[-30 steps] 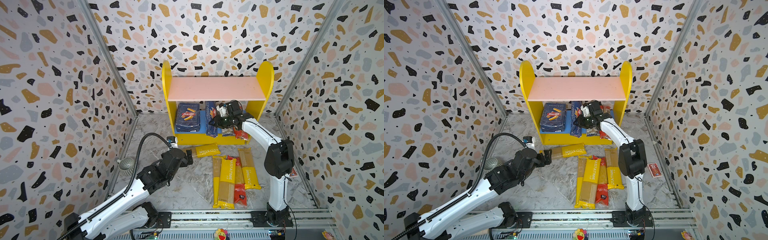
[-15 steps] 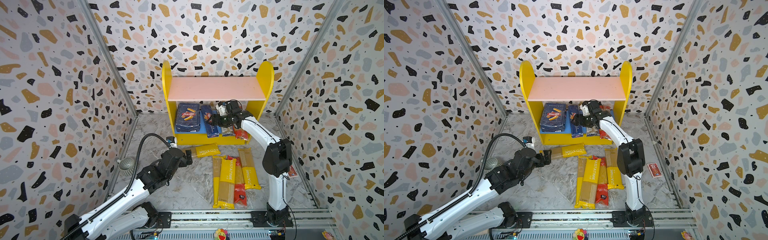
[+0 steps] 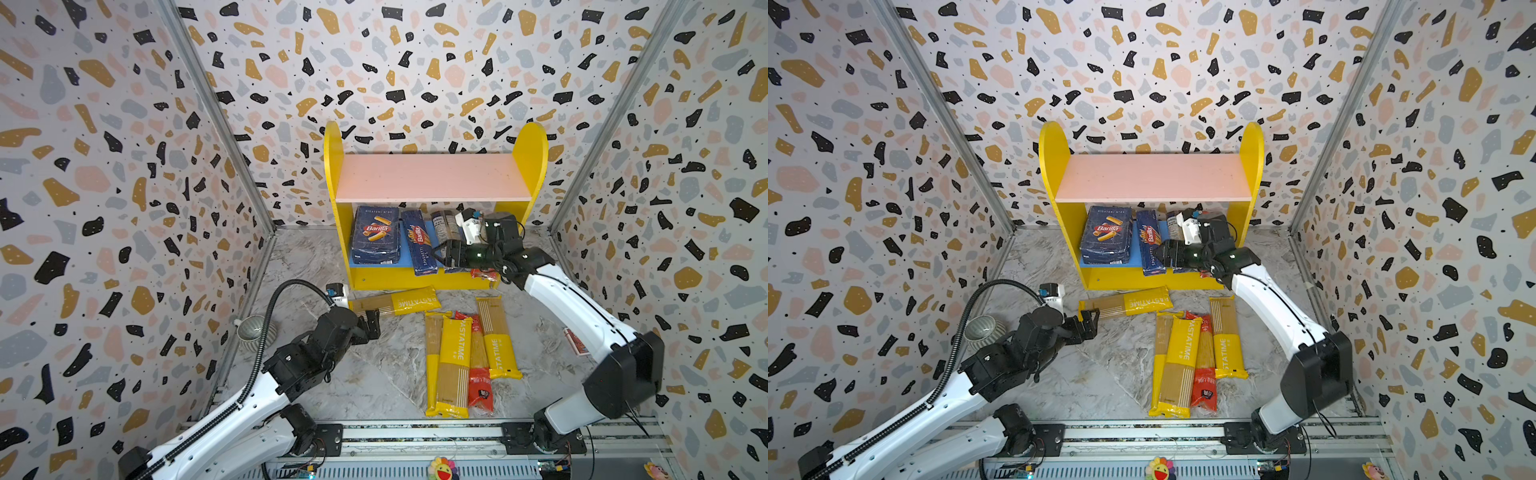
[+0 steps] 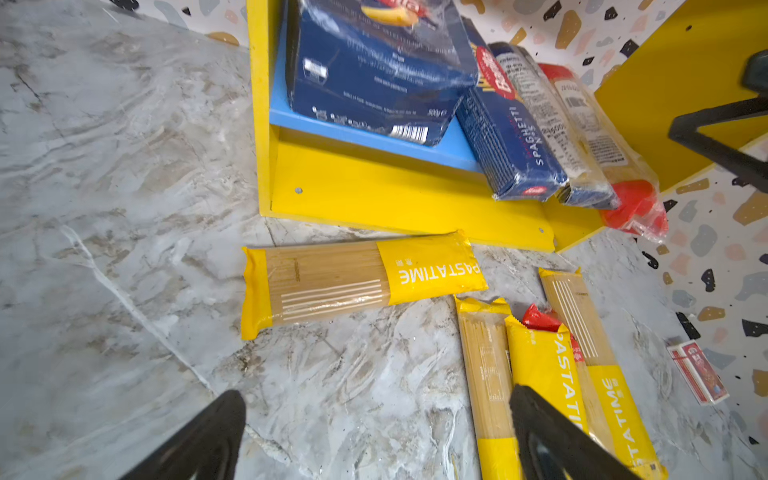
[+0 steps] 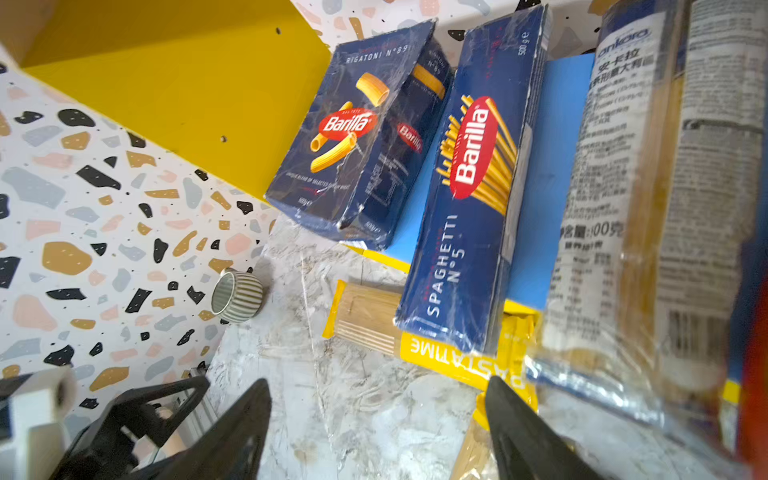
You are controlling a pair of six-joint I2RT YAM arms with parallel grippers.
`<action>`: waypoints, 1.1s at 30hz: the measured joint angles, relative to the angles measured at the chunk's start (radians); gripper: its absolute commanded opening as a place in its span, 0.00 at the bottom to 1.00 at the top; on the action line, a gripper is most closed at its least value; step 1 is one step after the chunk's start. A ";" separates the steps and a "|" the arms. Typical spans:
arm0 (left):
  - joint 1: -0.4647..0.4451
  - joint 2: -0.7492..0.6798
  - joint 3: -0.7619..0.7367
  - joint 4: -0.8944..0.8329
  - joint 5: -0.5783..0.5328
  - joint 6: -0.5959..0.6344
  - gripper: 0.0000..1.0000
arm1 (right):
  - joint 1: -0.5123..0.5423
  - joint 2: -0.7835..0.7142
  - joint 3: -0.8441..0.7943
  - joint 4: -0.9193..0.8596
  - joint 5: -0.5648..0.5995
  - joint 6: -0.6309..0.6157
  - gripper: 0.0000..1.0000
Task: Place and organize the pasta boxes and bags onto the shelf
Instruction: 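Open the right gripper and pull it back to the yellow bags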
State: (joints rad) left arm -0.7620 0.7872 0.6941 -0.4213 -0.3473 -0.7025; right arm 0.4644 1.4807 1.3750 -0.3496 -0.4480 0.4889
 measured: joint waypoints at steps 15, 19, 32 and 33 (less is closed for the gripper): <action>-0.292 0.188 -0.121 0.156 0.025 -0.111 1.00 | 0.071 -0.499 -0.703 -0.017 0.049 0.075 0.80; -0.349 0.259 -0.137 0.218 0.010 -0.144 0.99 | 0.103 -0.620 -0.834 -0.017 0.046 0.122 0.80; -0.383 0.270 -0.185 0.246 -0.026 -0.209 0.96 | 0.284 -0.734 -1.057 0.035 0.058 0.287 0.80; -0.385 0.270 -0.187 0.248 -0.027 -0.211 0.93 | 0.298 -0.727 -1.067 0.053 0.060 0.298 0.80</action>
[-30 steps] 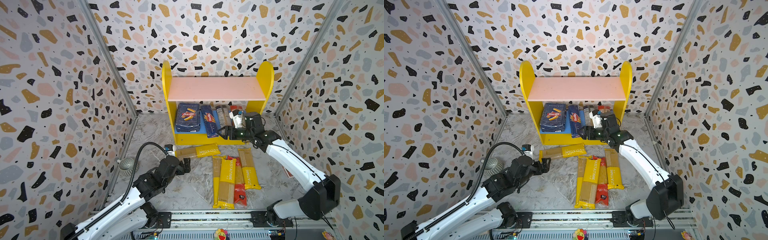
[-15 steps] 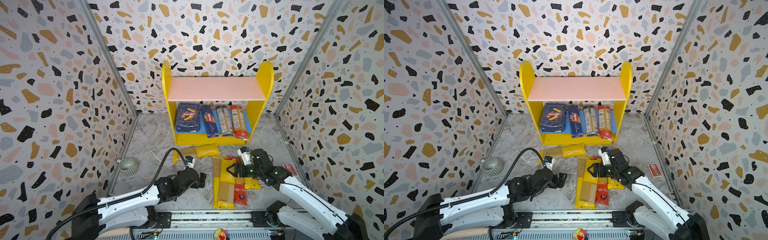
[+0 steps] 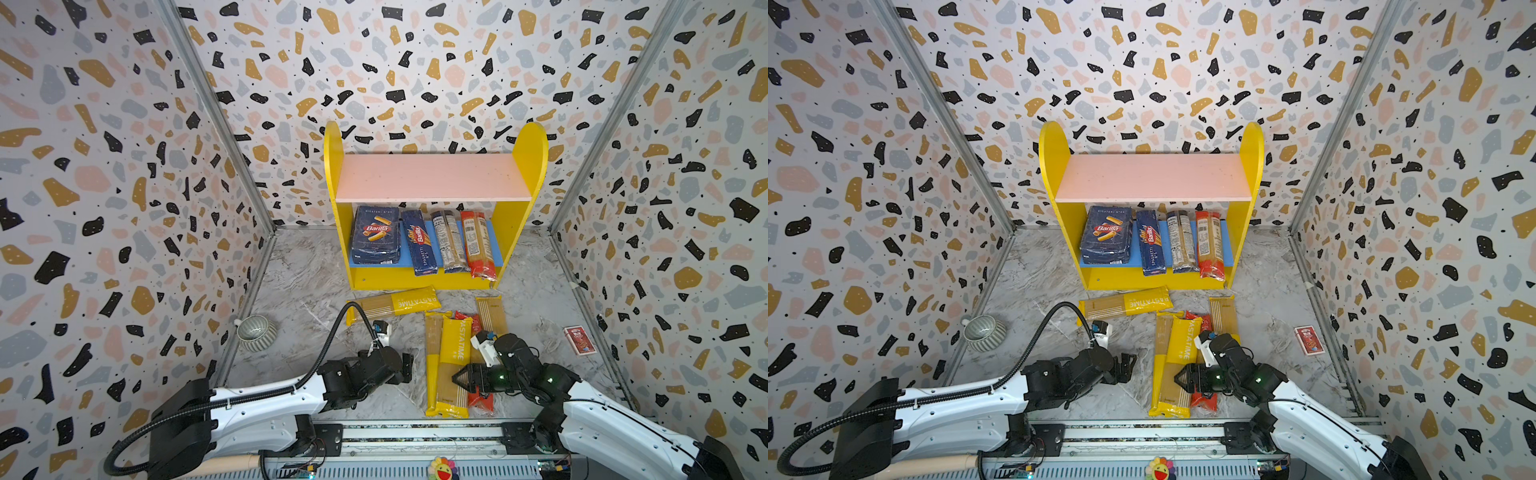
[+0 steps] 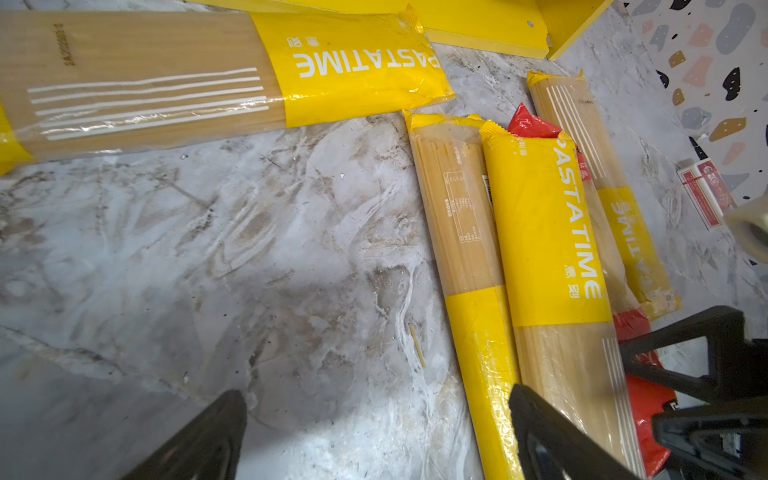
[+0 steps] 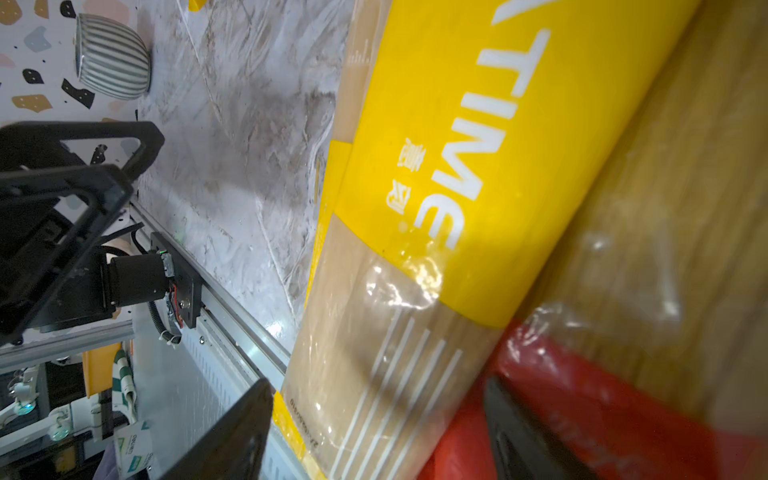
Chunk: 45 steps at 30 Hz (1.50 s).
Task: Place and organize the pasta boxes and bags onto the shelf
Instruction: 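Open the right gripper and pull it back to the yellow bags, then grasp a yellow Pastatime spaghetti bag with the right gripper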
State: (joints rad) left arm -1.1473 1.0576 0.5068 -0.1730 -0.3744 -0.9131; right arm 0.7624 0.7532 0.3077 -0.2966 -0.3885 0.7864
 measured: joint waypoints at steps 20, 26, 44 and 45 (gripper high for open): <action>-0.005 -0.023 -0.101 0.003 -0.004 -0.041 0.76 | 0.082 0.340 -0.022 0.373 0.021 0.093 0.51; -0.005 -0.015 -0.104 0.005 -0.003 -0.042 0.76 | 0.028 0.352 -0.022 0.409 0.000 0.107 0.31; -0.005 0.003 -0.055 -0.033 -0.038 -0.039 0.82 | -0.154 0.300 -0.040 0.401 -0.172 0.075 0.05; -0.005 0.003 -0.046 -0.045 -0.043 -0.037 0.86 | -0.155 0.298 -0.040 0.398 -0.181 0.075 0.05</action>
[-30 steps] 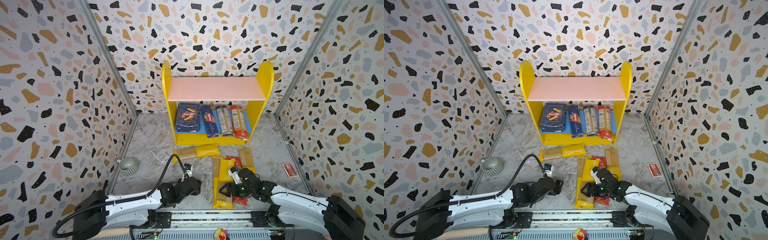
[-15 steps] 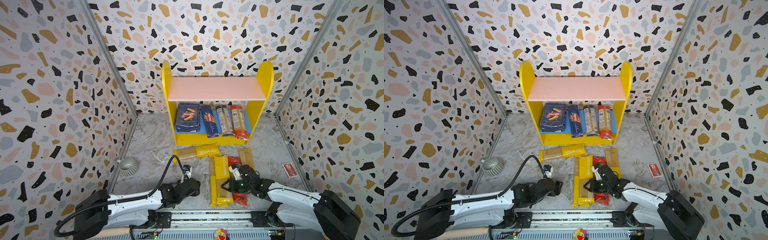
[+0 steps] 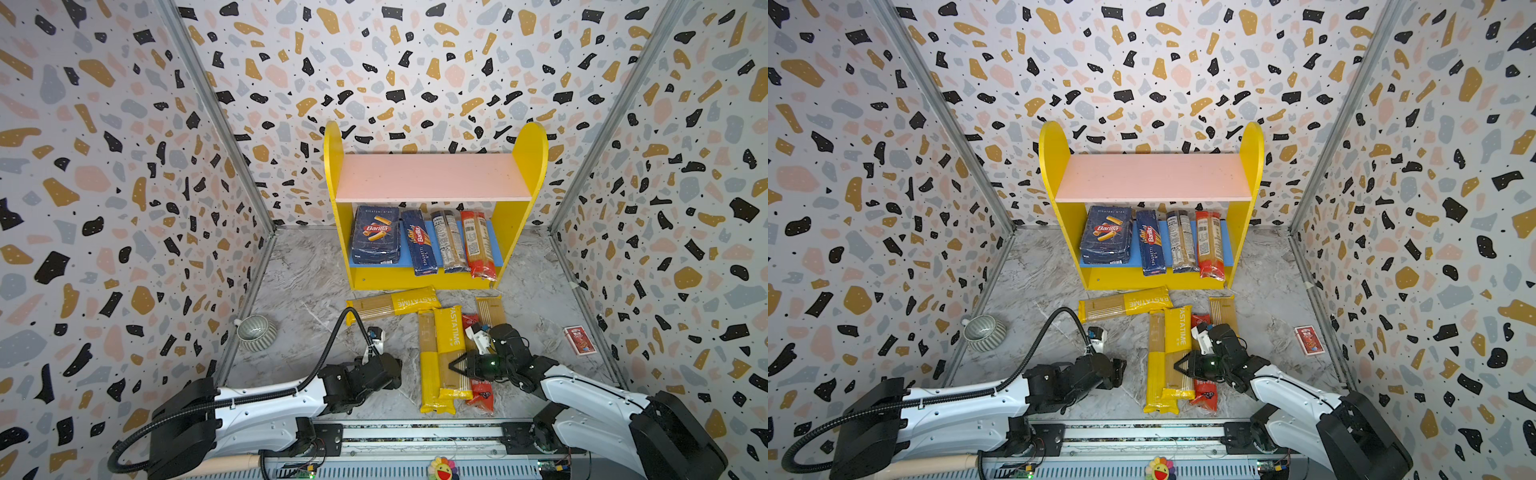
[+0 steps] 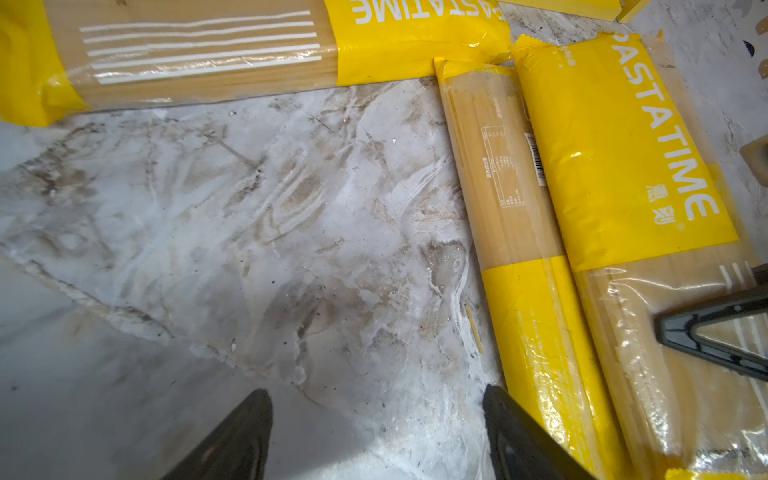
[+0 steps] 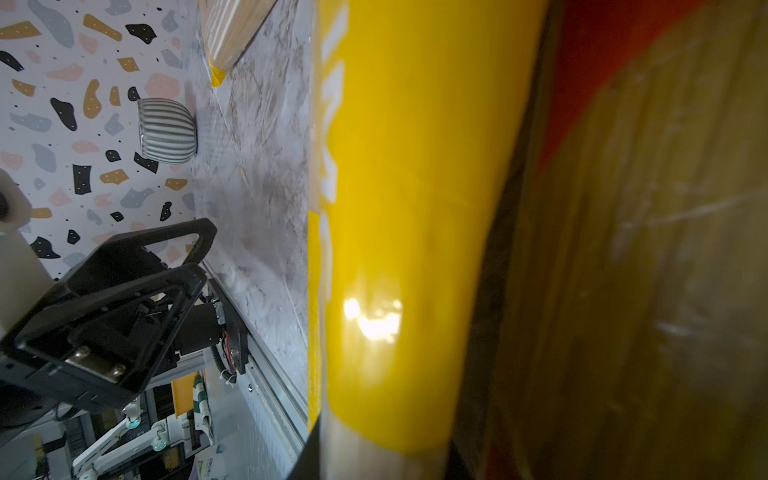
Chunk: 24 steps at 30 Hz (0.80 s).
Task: Place and organize the pasta boxes and bags onto the shelf
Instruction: 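Grasp a yellow Pastatime spaghetti bag with the right gripper, then lift the yellow Pastatime bag upright with the right gripper toward the shelf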
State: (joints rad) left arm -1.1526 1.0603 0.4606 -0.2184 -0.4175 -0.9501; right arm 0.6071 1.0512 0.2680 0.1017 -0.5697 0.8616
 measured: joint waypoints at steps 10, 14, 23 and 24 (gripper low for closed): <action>0.000 -0.081 0.065 -0.108 -0.089 0.022 1.00 | 0.000 -0.091 0.063 -0.091 -0.075 0.005 0.05; 0.000 -0.103 0.080 -0.145 -0.112 0.026 0.99 | 0.000 -0.137 0.104 -0.115 -0.094 0.009 0.05; 0.000 -0.137 0.116 -0.203 -0.144 0.042 1.00 | 0.000 -0.212 0.251 -0.264 -0.104 0.009 0.06; 0.000 -0.141 0.121 -0.209 -0.146 0.043 0.99 | 0.001 -0.214 0.275 -0.283 -0.103 0.006 0.06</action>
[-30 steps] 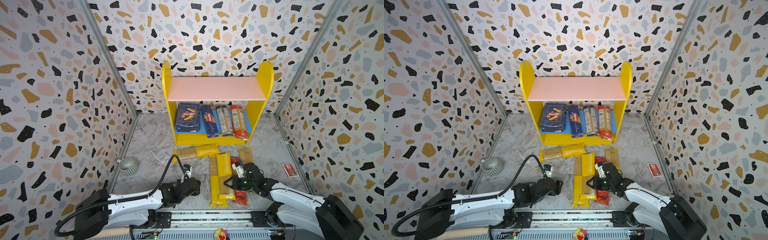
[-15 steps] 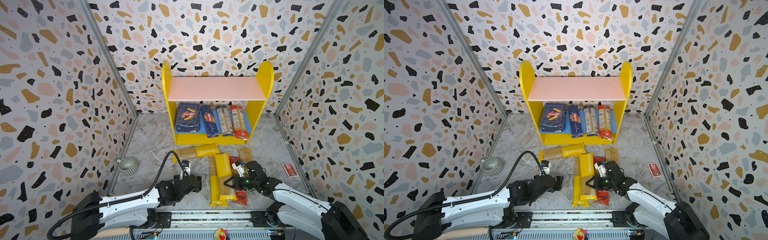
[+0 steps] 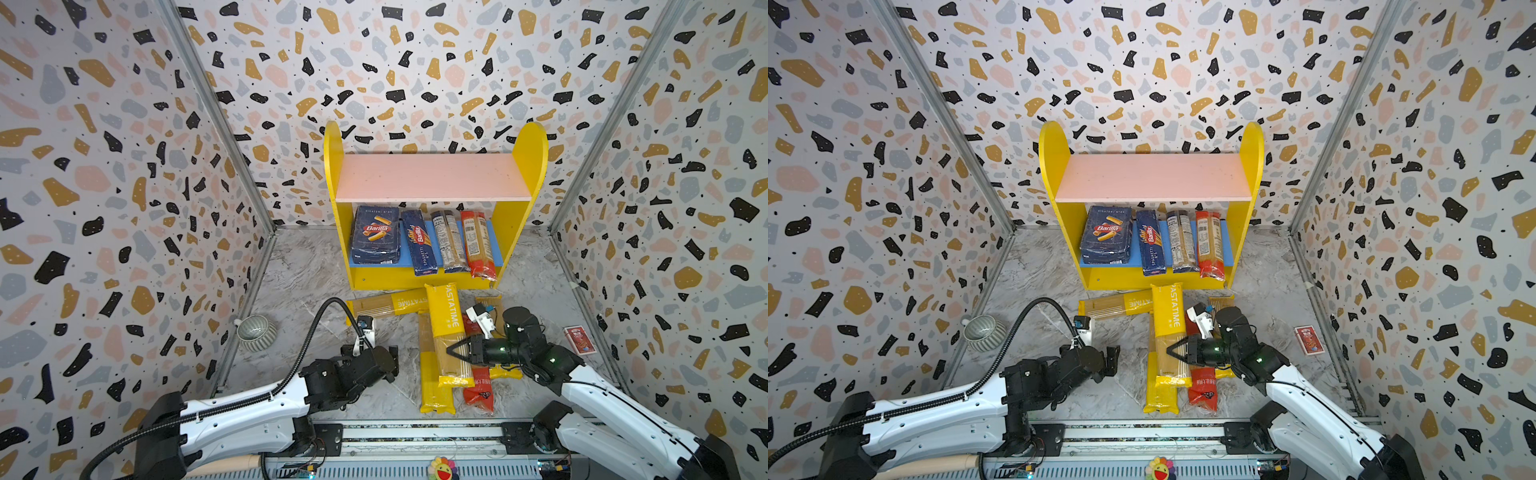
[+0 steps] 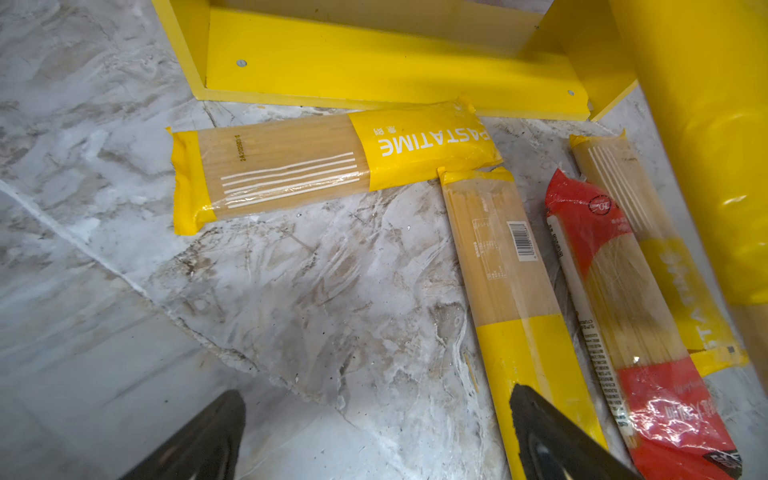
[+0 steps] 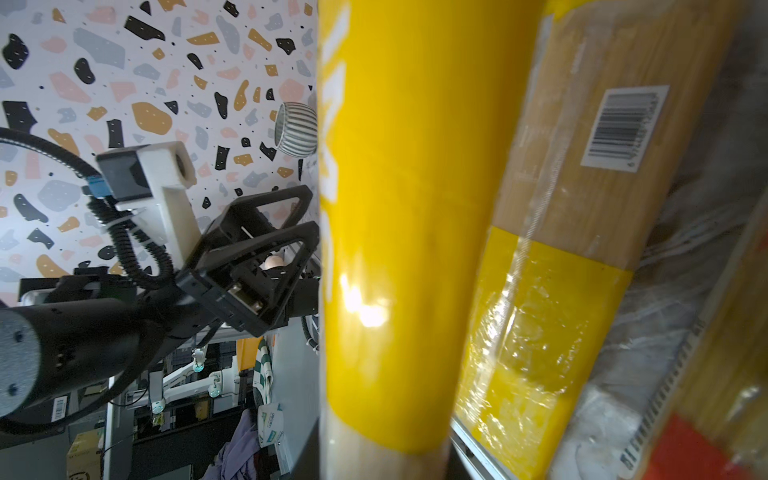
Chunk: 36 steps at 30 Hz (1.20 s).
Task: Place and organize the pasta boxes and bags onto the shelf
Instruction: 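Lift the yellow Pastatime bag upright with the right gripper toward the shelf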
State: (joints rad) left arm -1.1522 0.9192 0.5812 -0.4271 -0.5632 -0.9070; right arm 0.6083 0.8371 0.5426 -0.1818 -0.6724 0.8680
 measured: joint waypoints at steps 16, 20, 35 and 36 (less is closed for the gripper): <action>0.000 -0.047 0.078 -0.044 -0.015 0.058 0.99 | 0.003 0.113 0.493 -0.312 0.087 -0.142 0.06; 0.000 -0.048 0.093 -0.044 -0.016 0.072 0.99 | 0.003 0.183 0.659 -0.378 0.121 -0.191 0.06; 0.000 -0.045 0.155 -0.053 -0.021 0.136 0.99 | -0.021 0.542 1.221 -0.522 0.195 -0.306 0.05; 0.000 -0.045 0.159 -0.054 -0.025 0.139 1.00 | -0.024 0.571 1.255 -0.523 0.195 -0.306 0.05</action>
State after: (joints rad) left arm -1.1522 0.8738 0.7403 -0.4812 -0.5880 -0.7677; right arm 0.5842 1.4082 1.7973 -0.7044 -0.4774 0.5621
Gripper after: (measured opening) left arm 0.995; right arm 0.233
